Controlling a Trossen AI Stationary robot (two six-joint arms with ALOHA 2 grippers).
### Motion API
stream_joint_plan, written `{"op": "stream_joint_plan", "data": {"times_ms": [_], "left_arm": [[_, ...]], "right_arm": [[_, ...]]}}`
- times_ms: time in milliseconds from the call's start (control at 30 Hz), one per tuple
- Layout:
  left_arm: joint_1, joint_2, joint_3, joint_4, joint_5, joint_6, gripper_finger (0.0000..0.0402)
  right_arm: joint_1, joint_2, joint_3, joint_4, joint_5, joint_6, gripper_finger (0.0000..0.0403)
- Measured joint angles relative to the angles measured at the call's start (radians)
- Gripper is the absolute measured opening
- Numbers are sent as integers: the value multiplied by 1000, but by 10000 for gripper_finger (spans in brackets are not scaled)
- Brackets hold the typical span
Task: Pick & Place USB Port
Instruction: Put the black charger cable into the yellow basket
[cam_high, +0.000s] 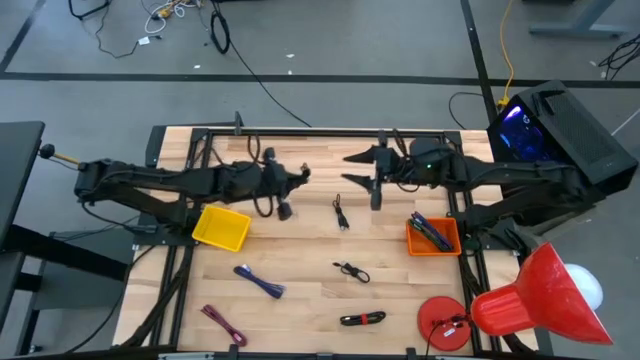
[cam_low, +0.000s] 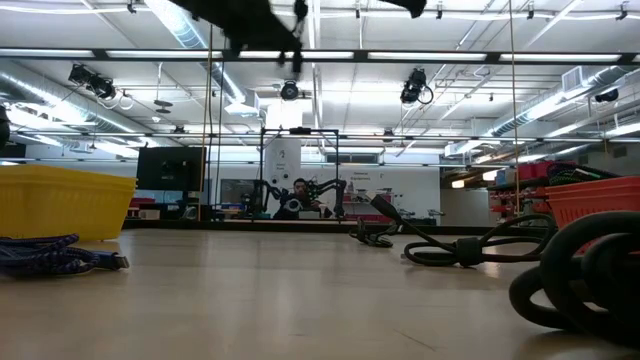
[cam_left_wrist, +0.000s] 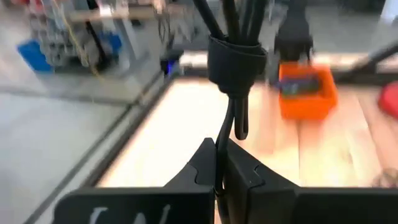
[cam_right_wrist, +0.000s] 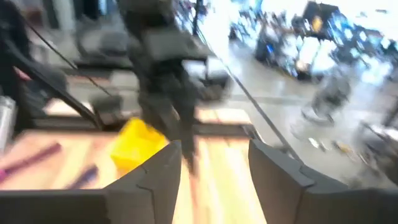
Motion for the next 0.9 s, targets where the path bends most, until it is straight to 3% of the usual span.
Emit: {"op": "stream_joint_plan", "data": {"times_ms": [233, 433, 700, 900], "left_arm": [[-74, -108, 1, -475, -174, -231, 10], [-135, -146, 0, -885, -207, -513, 10], [-205, -145, 0, -1279, -62, -771, 10], [-274, -144, 0, -1354, 115, -829, 10]], "right_arm": [[-48, -67, 0, -201, 108, 19, 183], [-75, -82, -1, -232, 100, 24, 180], [-117, -80, -1, -257, 97, 19, 180], [-133, -80, -1, -268, 97, 23, 180]]}}
